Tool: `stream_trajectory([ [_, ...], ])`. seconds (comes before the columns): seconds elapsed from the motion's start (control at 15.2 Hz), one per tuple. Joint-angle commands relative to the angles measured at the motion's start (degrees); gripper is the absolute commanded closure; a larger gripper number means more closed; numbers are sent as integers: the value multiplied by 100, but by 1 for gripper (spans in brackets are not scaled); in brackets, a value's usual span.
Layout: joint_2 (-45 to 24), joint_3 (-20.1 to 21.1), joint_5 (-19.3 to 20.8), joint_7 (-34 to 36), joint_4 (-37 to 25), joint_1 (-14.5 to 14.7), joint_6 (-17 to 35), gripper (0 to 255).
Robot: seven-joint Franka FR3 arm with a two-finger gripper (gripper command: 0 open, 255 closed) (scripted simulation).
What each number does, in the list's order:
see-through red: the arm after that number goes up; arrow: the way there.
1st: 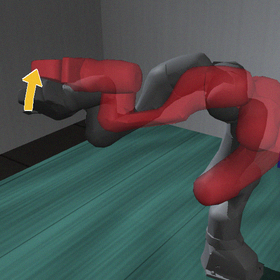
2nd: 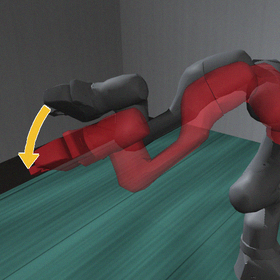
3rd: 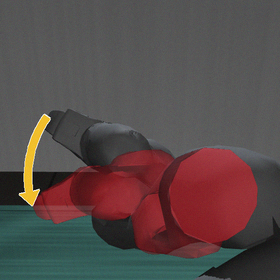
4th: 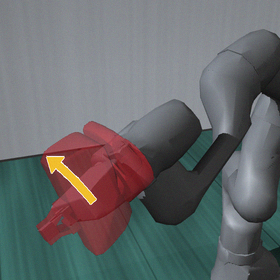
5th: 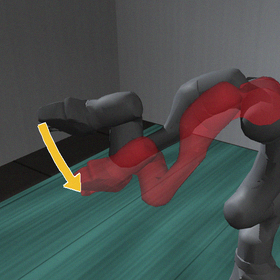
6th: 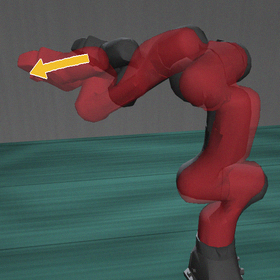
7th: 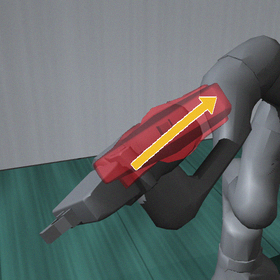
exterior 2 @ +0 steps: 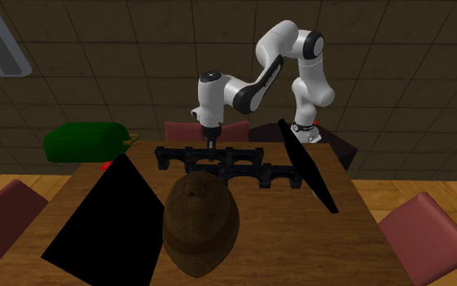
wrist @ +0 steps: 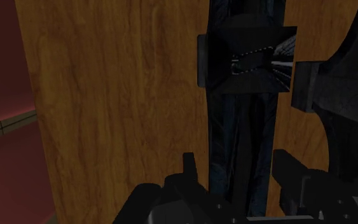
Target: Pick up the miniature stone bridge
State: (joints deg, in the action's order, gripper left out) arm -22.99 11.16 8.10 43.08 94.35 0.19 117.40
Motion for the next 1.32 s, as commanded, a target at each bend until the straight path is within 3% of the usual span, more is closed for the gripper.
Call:
stream_trajectory([
  [0.0, -3, 0, 2, 4, 5, 2, 9, 255],
  [0.53, -10, -1, 2, 0, -7, 0, 5, 255],
  [1.25, 211, 30, -74, -79, -541, 0, -743, 255],
])
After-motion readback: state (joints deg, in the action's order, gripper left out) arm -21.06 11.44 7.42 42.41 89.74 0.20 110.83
